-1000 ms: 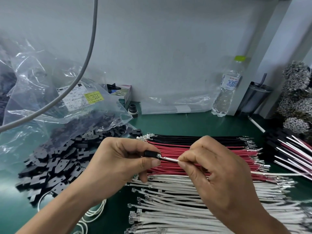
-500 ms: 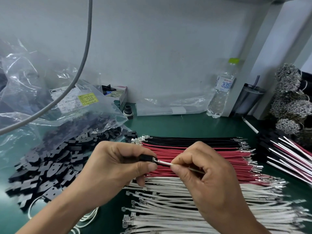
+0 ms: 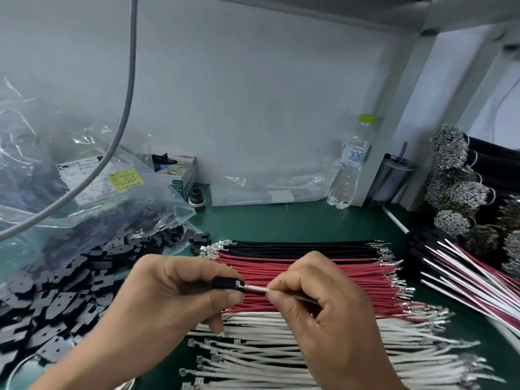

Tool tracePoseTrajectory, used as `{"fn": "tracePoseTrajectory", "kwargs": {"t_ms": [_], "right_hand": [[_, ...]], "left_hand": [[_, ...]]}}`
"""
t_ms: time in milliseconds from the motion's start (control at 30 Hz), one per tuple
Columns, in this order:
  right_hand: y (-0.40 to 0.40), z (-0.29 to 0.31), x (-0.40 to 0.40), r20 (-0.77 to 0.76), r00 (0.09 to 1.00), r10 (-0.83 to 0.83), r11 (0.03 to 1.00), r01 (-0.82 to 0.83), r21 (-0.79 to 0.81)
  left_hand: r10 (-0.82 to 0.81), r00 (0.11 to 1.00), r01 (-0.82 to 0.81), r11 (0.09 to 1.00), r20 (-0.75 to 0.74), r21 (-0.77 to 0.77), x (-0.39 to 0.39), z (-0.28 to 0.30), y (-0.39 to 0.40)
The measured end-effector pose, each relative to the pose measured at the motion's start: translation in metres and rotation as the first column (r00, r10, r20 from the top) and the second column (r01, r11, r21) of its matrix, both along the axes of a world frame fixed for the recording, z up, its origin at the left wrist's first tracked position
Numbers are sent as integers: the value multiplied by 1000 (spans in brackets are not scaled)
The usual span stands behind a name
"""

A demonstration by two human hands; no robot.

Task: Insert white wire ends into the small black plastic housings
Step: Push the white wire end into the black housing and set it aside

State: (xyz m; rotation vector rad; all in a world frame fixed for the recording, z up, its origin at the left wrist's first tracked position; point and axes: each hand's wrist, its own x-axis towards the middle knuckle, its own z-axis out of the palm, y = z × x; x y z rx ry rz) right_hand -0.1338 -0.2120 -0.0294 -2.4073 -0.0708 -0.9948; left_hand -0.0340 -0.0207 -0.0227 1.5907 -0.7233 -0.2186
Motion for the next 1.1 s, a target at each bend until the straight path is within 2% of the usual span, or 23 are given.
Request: {"fn": "tracePoseTrajectory", "kwargs": {"t_ms": [167, 367, 433, 700, 933, 1100], "right_hand": [[4, 0, 3, 113, 993, -19, 970, 45, -237], [4, 3, 3, 49, 999, -3, 997, 6, -74], [3, 2, 4, 38, 999, 0, 999, 1, -36], [10, 1, 8, 136, 991, -6, 984, 30, -175], [11, -1, 8, 176, 984, 7, 985, 24, -174], [9, 2, 5, 194, 981, 12, 986, 20, -165]], "left_hand": [[-5, 997, -6, 992, 81, 129, -3, -2, -1], [2, 999, -2, 1000, -51, 15, 0, -3, -4], [-13, 999, 14, 1000, -45, 16, 1, -3, -4], [-36, 999, 36, 999, -5, 3, 0, -1, -2], [-48, 997, 46, 999, 53, 29, -2, 0, -1], [-33, 998, 34, 999, 48, -13, -7, 3, -2]]}}
